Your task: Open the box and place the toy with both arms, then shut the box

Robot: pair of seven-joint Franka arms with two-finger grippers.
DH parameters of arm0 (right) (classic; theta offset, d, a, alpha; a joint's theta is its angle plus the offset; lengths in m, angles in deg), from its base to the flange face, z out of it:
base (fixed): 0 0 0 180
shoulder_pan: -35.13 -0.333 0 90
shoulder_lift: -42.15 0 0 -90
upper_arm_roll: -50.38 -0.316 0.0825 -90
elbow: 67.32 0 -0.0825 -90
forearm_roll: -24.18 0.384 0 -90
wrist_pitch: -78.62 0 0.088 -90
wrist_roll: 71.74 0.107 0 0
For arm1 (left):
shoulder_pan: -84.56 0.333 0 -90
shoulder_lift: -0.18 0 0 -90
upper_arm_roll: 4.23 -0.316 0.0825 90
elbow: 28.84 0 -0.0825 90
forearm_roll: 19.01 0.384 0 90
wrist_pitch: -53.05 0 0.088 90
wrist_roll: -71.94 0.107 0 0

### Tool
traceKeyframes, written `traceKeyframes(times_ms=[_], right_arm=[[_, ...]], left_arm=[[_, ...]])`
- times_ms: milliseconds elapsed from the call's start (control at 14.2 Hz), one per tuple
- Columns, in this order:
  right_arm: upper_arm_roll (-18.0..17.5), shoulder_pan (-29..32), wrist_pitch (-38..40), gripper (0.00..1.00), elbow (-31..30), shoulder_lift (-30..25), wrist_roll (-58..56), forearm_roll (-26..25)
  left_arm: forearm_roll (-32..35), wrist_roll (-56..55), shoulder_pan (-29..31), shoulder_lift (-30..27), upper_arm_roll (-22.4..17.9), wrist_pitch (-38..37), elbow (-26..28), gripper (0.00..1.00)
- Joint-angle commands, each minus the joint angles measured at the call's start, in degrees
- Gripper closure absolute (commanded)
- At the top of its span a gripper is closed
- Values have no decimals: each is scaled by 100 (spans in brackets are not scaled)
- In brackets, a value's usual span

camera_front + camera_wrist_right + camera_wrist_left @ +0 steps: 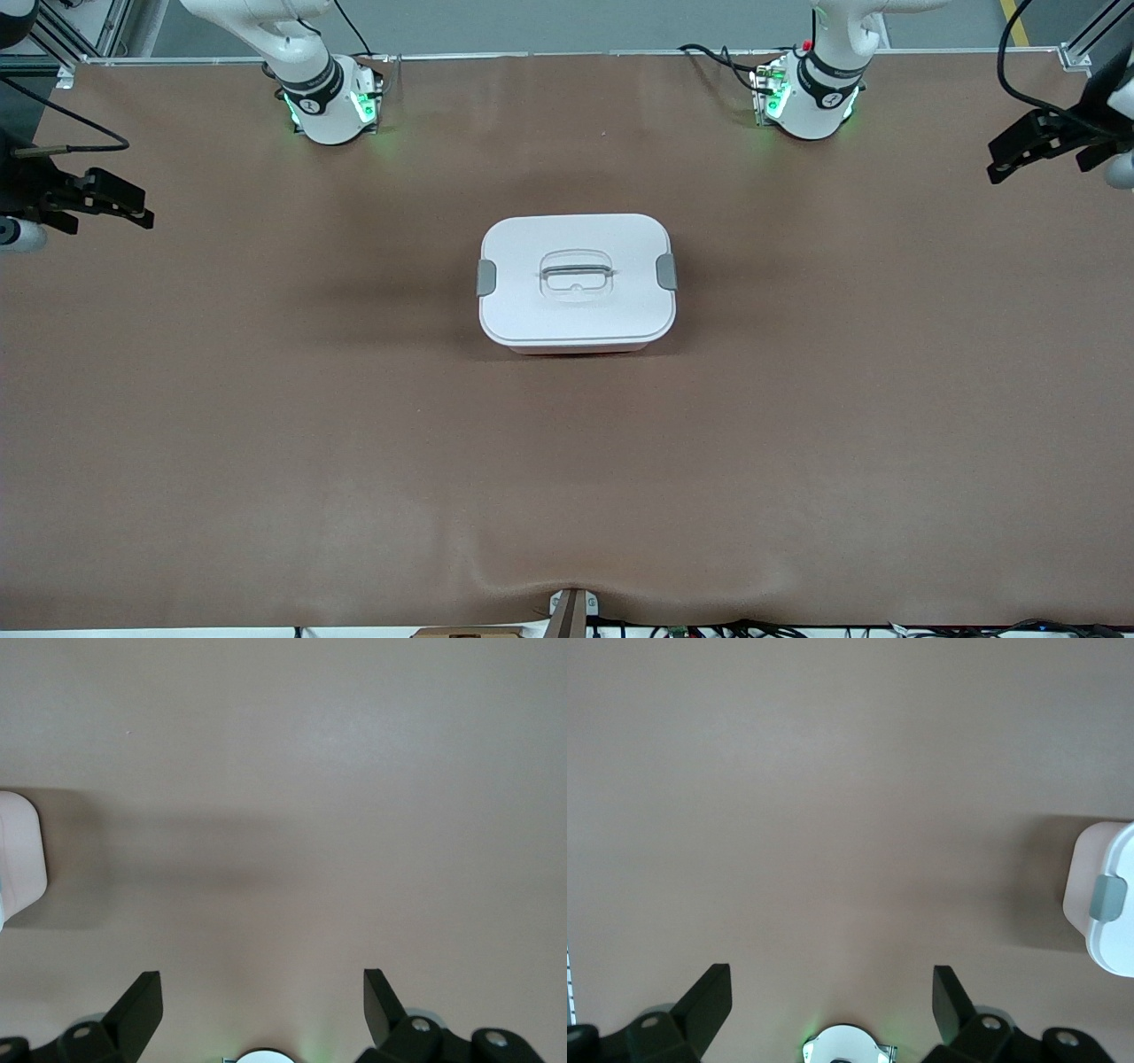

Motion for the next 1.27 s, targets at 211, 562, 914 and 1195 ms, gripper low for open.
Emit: traceKeyframes(times_ms=[211,562,914,1195], right_arm=[[-32,45,-300,0,-171,-122,61,0],[-67,1,298,0,401,-52,105,0],[-67,1,342,0,550,9,43,8],[-67,-86,394,0,507,27,52,0]], left_arm=[[95,356,38,-77,26,287,191,0],[-89,365,38,-24,-18,323,192,0],[-186,356,38,-6,-19,480,253,0],[-186,312,38,-15,-19,595,297,0]])
